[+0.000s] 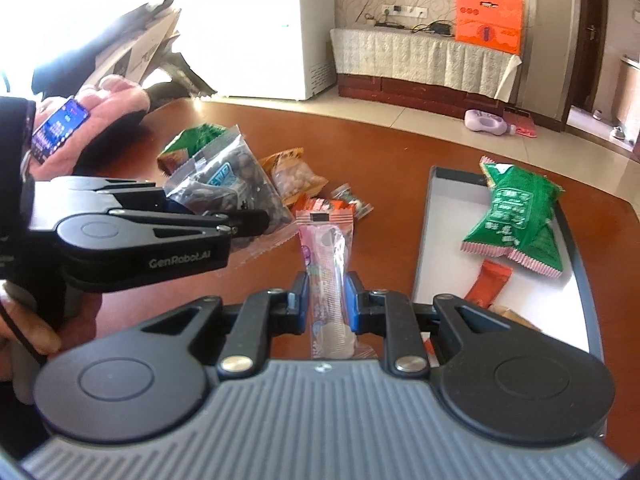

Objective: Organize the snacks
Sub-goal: 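Carry the candy bag and stick candy packet over the white box with both grippers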

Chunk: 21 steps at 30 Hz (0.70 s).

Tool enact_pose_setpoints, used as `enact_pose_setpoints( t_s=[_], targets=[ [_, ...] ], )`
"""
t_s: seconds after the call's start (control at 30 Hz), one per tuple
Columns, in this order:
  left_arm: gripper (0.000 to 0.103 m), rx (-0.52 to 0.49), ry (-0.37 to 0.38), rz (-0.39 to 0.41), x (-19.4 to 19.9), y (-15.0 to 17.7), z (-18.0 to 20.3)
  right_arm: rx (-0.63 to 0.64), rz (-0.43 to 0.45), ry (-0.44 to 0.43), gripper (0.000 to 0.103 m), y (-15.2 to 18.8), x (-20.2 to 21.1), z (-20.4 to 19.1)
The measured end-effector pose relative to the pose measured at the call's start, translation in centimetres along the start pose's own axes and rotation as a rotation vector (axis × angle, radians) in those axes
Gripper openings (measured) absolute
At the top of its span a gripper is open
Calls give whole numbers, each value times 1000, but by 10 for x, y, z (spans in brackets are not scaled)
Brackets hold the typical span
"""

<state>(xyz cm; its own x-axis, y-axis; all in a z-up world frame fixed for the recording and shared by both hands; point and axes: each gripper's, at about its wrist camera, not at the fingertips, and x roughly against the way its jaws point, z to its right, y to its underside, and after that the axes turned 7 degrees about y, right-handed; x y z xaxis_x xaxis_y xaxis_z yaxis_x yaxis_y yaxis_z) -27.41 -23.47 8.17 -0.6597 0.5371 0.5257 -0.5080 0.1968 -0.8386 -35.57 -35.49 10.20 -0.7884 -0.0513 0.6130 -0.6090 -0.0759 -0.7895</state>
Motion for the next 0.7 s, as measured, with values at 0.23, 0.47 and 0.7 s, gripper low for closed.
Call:
enact_pose_setpoints(
  t_s=[0.23, 0.47, 0.7],
  targets=[
    [38, -38, 36, 9, -9, -17, 20, -64, 21, 37, 22, 0, 7, 28],
    [38, -72, 79, 10, -22, -28, 46, -129, 27, 78, 22, 5, 13, 58],
    [38, -94, 125, 3, -43, -34, 76, -159, 12, 118, 22, 14, 16, 79]
  ],
)
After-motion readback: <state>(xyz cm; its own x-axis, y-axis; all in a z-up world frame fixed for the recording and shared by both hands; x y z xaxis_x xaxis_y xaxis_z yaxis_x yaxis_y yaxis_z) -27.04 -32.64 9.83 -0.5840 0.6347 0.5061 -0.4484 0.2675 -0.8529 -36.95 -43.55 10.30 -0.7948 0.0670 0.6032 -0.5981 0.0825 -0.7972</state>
